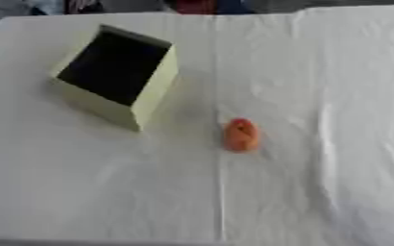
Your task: Pick up objects on the table and place them in the box.
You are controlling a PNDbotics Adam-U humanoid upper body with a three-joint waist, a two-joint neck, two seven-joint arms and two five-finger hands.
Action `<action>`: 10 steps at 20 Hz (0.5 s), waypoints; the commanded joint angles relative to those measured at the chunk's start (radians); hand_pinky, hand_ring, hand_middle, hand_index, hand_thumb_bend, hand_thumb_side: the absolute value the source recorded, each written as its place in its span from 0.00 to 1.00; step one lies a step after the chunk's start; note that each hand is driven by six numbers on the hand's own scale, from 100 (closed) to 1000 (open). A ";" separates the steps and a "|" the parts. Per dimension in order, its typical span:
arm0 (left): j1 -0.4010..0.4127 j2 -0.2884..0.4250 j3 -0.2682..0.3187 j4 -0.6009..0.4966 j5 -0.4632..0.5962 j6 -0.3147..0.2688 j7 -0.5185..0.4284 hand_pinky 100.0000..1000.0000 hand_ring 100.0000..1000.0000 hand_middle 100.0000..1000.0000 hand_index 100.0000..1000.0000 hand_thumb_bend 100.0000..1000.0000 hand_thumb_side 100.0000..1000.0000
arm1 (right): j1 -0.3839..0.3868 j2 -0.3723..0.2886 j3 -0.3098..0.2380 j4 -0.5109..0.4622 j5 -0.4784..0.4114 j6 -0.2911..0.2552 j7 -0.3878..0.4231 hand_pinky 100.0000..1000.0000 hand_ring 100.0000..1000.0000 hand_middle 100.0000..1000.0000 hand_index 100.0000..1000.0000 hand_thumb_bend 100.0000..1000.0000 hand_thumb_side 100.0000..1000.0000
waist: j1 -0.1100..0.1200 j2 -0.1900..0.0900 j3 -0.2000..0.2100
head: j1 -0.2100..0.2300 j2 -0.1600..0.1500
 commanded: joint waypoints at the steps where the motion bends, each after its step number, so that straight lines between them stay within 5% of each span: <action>1: -0.004 0.017 0.012 -0.019 -0.001 0.001 0.003 0.48 0.56 0.62 0.72 0.00 0.65 | -0.017 -0.012 -0.006 -0.007 0.006 -0.001 0.002 0.80 0.75 0.60 0.78 0.00 0.81 | -0.001 -0.021 -0.001 | 0.000 0.001; 6: -0.003 0.018 0.011 -0.019 -0.002 0.000 0.002 0.48 0.56 0.62 0.72 0.00 0.65 | -0.028 -0.021 0.004 -0.001 0.011 0.001 0.012 0.81 0.75 0.61 0.78 0.00 0.81 | -0.001 -0.022 -0.001 | 0.000 0.003; 10: 0.000 0.022 0.008 -0.019 -0.001 0.001 0.000 0.48 0.56 0.62 0.72 0.00 0.65 | -0.102 -0.062 0.063 0.038 0.070 0.012 0.089 0.82 0.77 0.63 0.79 0.00 0.80 | -0.004 -0.027 0.000 | -0.002 0.009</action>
